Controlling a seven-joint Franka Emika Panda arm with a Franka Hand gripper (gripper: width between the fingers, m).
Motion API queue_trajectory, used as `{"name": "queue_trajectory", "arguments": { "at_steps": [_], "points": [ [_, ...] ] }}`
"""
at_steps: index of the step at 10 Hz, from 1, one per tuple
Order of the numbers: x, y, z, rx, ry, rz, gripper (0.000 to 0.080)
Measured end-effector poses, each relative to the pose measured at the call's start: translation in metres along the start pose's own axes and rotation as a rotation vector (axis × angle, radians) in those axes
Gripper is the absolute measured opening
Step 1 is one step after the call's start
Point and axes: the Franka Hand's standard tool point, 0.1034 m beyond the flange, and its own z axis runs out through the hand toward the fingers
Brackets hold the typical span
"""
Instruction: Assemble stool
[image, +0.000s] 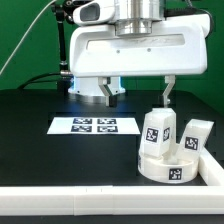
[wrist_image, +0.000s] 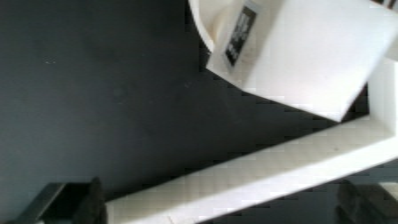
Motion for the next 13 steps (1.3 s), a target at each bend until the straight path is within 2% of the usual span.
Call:
{"name": "queue_trajectory", "arguments": {
  "at_steps": [1,2,5,11,13],
  "points": [
    [-0.003,0.002,-0.001,0.001,-0.072,0.010,0.0648],
    [0.000,0.003,-0.002,0.001,-0.089,0.036,0.0648],
    [-0.007,-0.013,0.007,-0.017,-0.075,0.243,0.0648],
    [-0.008,-0.013,0.013,-0.025,-0.055,0.315,0.0648],
    [-0.011,-0.022,0.021,-0.035,-0.043,0.319,0.0648]
  ]
}}
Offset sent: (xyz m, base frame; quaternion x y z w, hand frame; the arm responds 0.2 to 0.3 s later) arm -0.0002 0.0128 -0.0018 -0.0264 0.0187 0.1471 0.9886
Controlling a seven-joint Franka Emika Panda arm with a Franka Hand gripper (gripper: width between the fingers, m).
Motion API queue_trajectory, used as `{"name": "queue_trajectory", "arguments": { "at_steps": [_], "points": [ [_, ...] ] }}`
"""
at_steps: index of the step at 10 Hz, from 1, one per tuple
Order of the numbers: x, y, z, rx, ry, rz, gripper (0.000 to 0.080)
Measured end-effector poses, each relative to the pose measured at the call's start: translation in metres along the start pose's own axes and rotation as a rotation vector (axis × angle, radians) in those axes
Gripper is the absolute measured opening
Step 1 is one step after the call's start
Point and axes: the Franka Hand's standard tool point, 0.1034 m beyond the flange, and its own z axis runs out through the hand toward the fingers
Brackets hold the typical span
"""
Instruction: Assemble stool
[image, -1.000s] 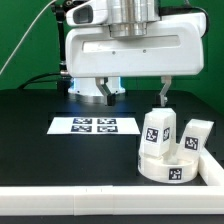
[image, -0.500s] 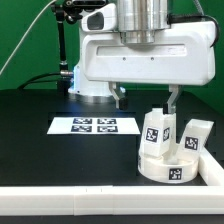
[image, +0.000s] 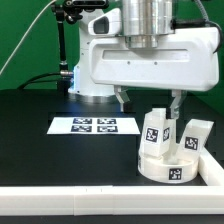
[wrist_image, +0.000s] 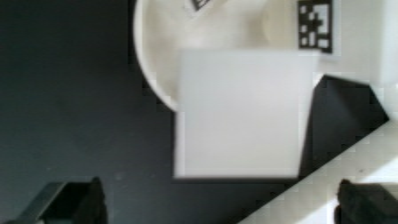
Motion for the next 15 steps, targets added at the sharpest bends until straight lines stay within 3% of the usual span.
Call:
{"name": "queue_trajectory", "arguments": {
  "at_steps": [2,5,6,7,8,12,15],
  "points": [
    [-0.0011,0.0004,0.0078,-0.008,0.008,-0.005,0.0648],
    [-0.0030,-0.0019,0.0078,-0.008,0.008,-0.011,0.0622],
    [-0.0036,-0.0025,0.0079,-0.008,0.008,-0.012,0.0450],
    [-0.0038,-0.0029,0.0078,-0.008,0.008,-0.013,0.0450],
    [-0.0034,-0.0024,0.0079,-0.008,0.008,-0.013,0.0334],
    [-0.0034,-0.0024,0.0079,-0.006,0.007,0.022,0.0334],
    [-0.0018,0.0002,0.0086,0.013,0.004,0.333,0.0334]
  ]
}}
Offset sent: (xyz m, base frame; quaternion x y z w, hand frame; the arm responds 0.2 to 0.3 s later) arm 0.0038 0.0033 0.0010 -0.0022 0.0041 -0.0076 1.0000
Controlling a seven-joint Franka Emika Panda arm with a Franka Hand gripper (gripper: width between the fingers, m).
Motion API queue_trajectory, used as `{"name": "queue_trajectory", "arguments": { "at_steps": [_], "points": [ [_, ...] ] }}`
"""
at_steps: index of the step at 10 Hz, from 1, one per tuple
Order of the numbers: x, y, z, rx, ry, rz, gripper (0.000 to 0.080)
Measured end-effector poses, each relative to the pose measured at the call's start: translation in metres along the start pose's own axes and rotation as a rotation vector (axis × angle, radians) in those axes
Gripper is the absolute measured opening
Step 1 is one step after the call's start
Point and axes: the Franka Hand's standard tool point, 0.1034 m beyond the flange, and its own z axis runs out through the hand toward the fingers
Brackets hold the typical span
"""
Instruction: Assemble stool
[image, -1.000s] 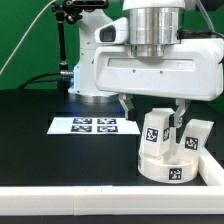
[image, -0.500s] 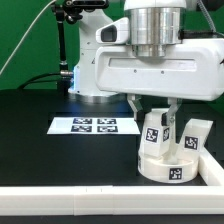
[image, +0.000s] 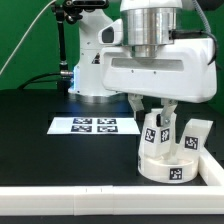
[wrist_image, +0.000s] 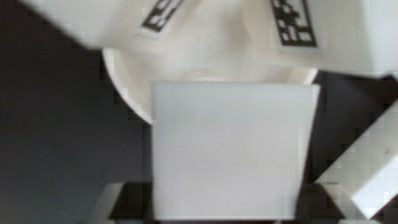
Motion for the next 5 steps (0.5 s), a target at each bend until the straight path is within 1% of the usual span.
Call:
{"name": "queue_trajectory", "arguments": {
  "at_steps": [1,2,3,4,5],
  "points": [
    [-0.0005,-0.0005,0.0001,0.003,0.003,0.088,0.0334],
    [-0.0004,0.0002,0.0003,0.010,0.005,0.230,0.0334],
    [-0.0008,0.0026,0.0005,0.028,0.012,0.355,0.0335],
    [-0.0019,0.0035,0.0006,0.039,0.009,0.482,0.0335],
    [-0.0019,0.0036,0.0006,0.040,0.007,0.554,0.0335]
  ]
}}
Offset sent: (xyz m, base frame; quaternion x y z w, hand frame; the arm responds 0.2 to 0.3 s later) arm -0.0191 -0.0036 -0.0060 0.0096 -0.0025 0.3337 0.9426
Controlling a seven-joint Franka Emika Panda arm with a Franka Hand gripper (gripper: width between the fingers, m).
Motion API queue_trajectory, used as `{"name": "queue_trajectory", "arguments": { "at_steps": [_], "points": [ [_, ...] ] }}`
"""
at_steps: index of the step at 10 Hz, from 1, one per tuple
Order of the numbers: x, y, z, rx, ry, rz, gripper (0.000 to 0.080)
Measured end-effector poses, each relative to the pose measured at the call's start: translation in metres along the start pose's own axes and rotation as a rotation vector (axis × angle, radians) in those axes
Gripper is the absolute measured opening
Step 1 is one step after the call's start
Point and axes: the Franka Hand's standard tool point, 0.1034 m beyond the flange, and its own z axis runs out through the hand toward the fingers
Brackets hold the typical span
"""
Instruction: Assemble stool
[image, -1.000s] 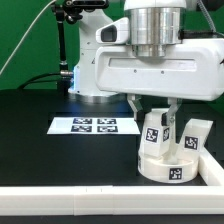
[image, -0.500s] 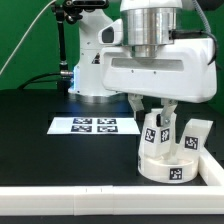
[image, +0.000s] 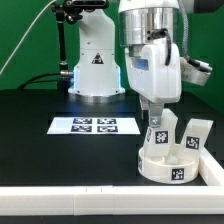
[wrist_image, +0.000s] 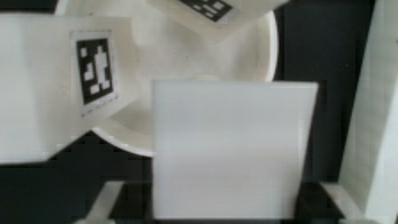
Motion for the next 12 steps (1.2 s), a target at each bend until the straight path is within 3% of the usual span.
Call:
{"name": "queue_trajectory", "arguments": {
  "at_steps": [3,11,12],
  "points": [
    [-0.0046,-0.0001,0.0010,0.010,-0.024,0.337,0.0335],
    [-0.0083,-0.0022,0.0021,0.019,-0.059,0.687,0.0335],
    [-0.0093,-0.0017,0.0028,0.019,-0.065,0.685,0.0384]
  ]
}}
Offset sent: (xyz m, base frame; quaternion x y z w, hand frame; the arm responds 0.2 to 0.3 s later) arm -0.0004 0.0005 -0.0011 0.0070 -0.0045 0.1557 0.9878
